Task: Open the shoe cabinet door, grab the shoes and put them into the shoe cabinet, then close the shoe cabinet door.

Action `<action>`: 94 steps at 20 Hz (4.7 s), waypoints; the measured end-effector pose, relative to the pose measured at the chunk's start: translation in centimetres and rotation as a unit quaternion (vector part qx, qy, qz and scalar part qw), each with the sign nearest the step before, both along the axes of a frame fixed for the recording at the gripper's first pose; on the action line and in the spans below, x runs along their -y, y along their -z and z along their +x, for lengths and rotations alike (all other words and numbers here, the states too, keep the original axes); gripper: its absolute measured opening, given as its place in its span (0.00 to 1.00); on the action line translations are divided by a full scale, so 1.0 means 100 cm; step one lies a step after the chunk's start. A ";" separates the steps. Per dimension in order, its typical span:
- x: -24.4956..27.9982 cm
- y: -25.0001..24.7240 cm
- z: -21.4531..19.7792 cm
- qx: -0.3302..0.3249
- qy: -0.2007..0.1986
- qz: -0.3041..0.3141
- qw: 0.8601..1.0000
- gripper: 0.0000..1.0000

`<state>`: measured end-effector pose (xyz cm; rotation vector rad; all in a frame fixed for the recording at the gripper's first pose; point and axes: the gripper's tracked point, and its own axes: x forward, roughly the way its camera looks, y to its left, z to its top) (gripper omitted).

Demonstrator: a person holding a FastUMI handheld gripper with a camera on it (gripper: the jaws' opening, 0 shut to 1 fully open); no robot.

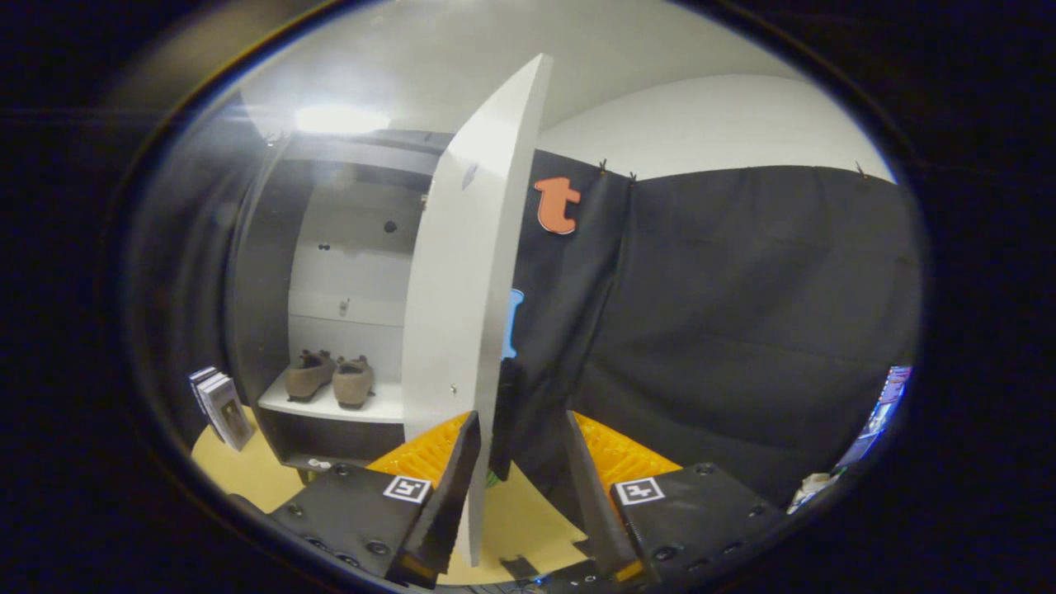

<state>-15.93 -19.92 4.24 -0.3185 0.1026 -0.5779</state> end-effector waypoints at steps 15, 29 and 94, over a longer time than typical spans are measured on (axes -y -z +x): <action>-0.013 0.010 0.014 -0.024 -0.067 0.014 0.997 0.66; -0.107 0.033 0.036 -0.058 -0.244 0.077 0.965 0.66; -0.338 0.140 0.304 -0.072 -0.323 0.131 0.934 0.67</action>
